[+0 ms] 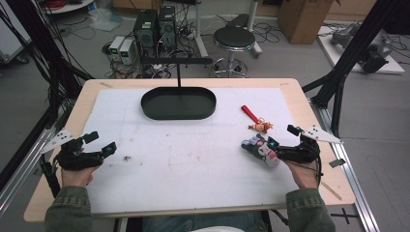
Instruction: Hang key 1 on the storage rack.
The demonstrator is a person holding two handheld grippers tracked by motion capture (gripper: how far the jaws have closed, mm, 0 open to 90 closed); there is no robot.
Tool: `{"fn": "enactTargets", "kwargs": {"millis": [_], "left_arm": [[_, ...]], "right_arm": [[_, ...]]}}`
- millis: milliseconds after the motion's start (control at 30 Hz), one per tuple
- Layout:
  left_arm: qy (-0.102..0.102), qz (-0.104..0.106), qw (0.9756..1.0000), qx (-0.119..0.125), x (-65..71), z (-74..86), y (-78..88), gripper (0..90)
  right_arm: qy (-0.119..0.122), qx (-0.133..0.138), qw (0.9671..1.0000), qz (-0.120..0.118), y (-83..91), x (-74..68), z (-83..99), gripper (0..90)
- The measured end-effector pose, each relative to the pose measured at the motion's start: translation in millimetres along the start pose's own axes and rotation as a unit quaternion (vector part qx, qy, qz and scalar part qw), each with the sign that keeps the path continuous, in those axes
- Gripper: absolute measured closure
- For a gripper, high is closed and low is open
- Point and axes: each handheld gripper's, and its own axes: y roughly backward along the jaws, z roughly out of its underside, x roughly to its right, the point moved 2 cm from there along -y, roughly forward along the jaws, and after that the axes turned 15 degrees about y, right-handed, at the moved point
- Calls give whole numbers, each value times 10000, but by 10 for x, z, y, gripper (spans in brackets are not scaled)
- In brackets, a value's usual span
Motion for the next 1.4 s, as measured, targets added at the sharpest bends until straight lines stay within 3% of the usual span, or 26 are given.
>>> {"fn": "enactTargets", "kwargs": {"millis": [800, 1033, 1200, 1400], "left_arm": [[-134, -224, 9994, -217, -2, 29, -48, 18], [-155, -248, 9992, -258, 8, 38, -60, 17], [-156, -235, 9992, -280, 9, 45, -75, 18], [-175, -262, 9990, -310, 11, 52, -76, 18]], "right_arm": [[65, -163, 9998, 7, -5, -25, 5, 6], [-64, -339, 9994, -24, -34, -19, -16, 6], [72, -629, 9979, -100, -97, 18, -41, 6], [100, -715, 9972, -189, -142, 63, -91, 6]]}}
